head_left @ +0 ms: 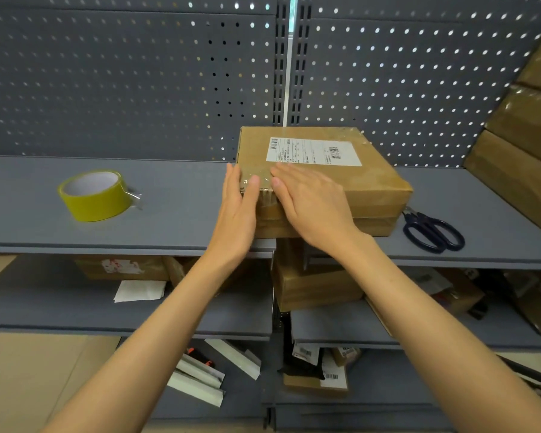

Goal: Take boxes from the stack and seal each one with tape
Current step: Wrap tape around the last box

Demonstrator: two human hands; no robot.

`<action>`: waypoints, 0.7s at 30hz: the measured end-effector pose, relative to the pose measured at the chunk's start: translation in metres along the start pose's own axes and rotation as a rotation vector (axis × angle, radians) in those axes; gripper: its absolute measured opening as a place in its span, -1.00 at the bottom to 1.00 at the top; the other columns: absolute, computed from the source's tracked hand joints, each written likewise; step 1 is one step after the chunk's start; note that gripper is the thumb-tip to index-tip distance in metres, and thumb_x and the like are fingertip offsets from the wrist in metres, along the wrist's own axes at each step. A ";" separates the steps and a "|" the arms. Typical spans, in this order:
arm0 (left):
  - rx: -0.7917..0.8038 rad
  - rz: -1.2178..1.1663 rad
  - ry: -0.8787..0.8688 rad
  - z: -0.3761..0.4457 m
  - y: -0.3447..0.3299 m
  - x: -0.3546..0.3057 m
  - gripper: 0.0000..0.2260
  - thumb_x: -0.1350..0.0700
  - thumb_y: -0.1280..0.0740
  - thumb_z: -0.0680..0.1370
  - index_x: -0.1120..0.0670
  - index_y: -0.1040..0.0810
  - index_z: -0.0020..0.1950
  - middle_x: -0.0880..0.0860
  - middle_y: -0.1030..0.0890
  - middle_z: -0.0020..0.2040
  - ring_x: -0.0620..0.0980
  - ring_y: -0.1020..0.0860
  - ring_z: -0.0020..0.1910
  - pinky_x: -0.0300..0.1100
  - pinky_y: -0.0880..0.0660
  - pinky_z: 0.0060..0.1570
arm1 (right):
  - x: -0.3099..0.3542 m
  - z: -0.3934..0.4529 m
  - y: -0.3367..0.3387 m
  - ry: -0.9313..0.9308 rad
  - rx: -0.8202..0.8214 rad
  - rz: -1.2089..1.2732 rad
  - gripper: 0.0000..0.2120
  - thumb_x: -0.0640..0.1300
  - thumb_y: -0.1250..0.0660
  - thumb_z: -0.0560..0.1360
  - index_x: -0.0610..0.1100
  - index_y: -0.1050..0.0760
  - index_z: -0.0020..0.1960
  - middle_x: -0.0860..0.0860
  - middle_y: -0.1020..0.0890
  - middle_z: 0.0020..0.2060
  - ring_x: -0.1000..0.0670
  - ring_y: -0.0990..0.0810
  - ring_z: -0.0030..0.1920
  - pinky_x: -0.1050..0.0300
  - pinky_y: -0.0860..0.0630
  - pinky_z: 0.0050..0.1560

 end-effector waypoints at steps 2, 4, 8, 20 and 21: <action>0.025 -0.030 -0.013 0.002 0.005 -0.004 -0.53 -0.13 -0.08 0.64 0.03 -0.18 0.50 -0.11 -0.27 0.49 -0.30 -0.20 0.45 -0.27 -0.17 0.44 | 0.001 0.000 0.001 0.017 0.036 0.003 -0.57 0.03 0.03 0.67 -0.09 -0.32 0.46 0.01 -0.40 0.41 0.06 -0.30 0.44 0.18 -0.15 0.41; -0.016 0.024 -0.078 0.002 0.014 -0.013 -0.59 -0.01 -0.05 0.67 0.00 -0.11 0.52 -0.14 -0.19 0.51 -0.35 -0.13 0.44 -0.34 -0.10 0.43 | 0.000 0.001 0.005 0.024 0.065 0.059 -0.56 0.04 0.03 0.67 -0.09 -0.28 0.48 0.01 -0.38 0.43 0.04 -0.31 0.44 0.15 -0.19 0.38; -0.022 0.259 -0.321 0.008 0.012 -0.029 -0.58 0.03 -0.03 0.68 0.07 -0.13 0.54 -0.02 -0.10 0.56 -0.14 0.03 0.54 -0.35 0.05 0.42 | 0.004 0.001 0.004 0.070 0.077 0.058 -0.52 0.06 0.01 0.66 -0.15 -0.21 0.50 -0.06 -0.32 0.46 0.01 -0.25 0.47 0.15 -0.12 0.43; -0.273 0.778 -1.003 0.009 0.000 -0.042 -0.67 0.11 -0.14 0.65 0.23 -0.66 0.03 0.13 -0.69 -0.02 0.07 -0.66 -0.02 -0.17 -0.50 0.02 | 0.005 -0.003 -0.005 0.181 0.002 -0.140 -0.33 0.19 -0.36 0.45 -0.21 -0.38 0.39 -0.11 -0.48 0.34 -0.07 -0.42 0.38 0.08 -0.28 0.38; -0.268 0.784 -1.008 0.009 0.000 -0.041 -0.66 0.10 -0.13 0.66 0.23 -0.66 0.04 0.13 -0.69 -0.01 0.07 -0.66 -0.01 -0.16 -0.50 0.04 | 0.006 -0.003 -0.004 0.186 0.008 -0.140 -0.31 0.19 -0.36 0.45 -0.21 -0.35 0.42 -0.11 -0.45 0.37 -0.06 -0.39 0.40 0.09 -0.25 0.40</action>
Point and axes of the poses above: each hand's wrist, its own z-axis towards the middle knuckle, its own y-axis out of the back of the hand, x = y × z, the point moved 9 cm from there along z, towards the middle knuckle
